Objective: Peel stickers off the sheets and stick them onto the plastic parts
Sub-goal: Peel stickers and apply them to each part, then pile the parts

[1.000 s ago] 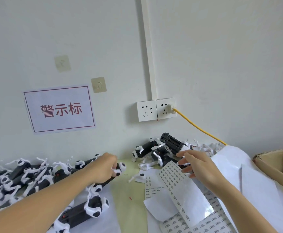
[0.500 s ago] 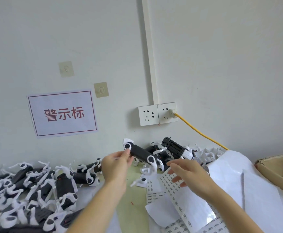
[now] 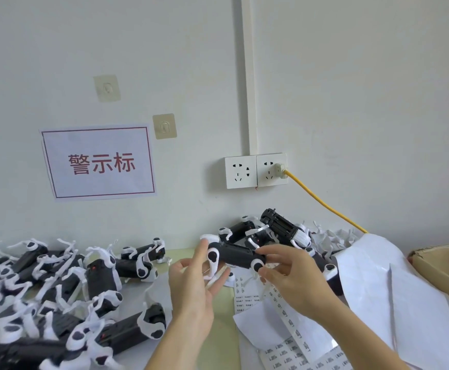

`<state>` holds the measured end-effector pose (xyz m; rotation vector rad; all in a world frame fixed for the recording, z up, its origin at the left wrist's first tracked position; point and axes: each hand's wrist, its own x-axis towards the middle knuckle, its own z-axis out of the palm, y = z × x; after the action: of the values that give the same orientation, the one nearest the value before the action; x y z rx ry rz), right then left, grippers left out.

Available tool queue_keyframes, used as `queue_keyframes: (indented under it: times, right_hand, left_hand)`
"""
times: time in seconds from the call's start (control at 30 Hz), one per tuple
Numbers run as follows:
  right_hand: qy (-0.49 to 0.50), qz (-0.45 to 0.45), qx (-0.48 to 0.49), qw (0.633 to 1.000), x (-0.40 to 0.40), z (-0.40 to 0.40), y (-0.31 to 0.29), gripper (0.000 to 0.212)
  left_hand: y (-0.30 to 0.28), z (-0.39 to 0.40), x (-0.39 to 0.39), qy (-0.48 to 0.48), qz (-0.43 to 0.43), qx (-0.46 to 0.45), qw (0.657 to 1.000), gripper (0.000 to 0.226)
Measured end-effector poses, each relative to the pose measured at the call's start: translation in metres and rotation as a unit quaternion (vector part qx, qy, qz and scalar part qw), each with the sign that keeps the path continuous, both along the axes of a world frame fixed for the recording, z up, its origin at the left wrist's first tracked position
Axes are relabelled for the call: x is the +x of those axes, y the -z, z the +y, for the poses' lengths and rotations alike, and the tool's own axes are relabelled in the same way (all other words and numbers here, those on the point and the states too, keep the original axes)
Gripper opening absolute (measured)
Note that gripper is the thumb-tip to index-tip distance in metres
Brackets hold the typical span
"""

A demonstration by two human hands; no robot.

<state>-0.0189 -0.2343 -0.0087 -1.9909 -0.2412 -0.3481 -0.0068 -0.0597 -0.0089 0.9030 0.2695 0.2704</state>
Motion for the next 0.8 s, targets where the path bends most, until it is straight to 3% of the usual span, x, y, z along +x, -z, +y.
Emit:
queue_keyframes:
  times: [0.07, 0.2, 0.27, 0.33, 0.5, 0.63, 0.8]
  right_hand:
    - [-0.012, 0.002, -0.005, 1.0, -0.002, 0.0, 0.0, 0.034]
    - [-0.022, 0.004, -0.03, 0.999, -0.002, 0.004, 0.003, 0.033]
    - [-0.03, 0.008, -0.032, 0.999, -0.001, 0.005, 0.004, 0.033]
    - [-0.033, 0.007, -0.038, 0.999, 0.0, 0.002, 0.004, 0.03]
    - [0.052, 0.002, 0.024, 0.998, 0.003, -0.023, -0.007, 0.028]
    - [0.11, 0.032, 0.098, 0.989, 0.0, -0.045, -0.015, 0.026]
    - [0.16, 0.086, -0.018, 0.983, 0.001, -0.057, -0.012, 0.026]
  left_hand:
    - [0.002, 0.008, -0.001, 0.01, 0.036, 0.074, 0.997, 0.056]
    - [0.014, 0.02, 0.003, 0.011, 0.035, 0.232, 0.972, 0.034]
    - [0.018, 0.025, 0.006, 0.01, 0.051, 0.248, 0.967, 0.028]
    - [0.018, 0.029, 0.008, 0.002, 0.065, 0.208, 0.976, 0.022]
    - [0.022, 0.032, 0.012, -0.039, 0.082, 0.201, 0.975, 0.019]
    - [0.03, 0.032, 0.014, -0.059, 0.111, 0.29, 0.949, 0.032]
    - [0.026, 0.027, 0.01, -0.033, 0.11, 0.396, 0.911, 0.042]
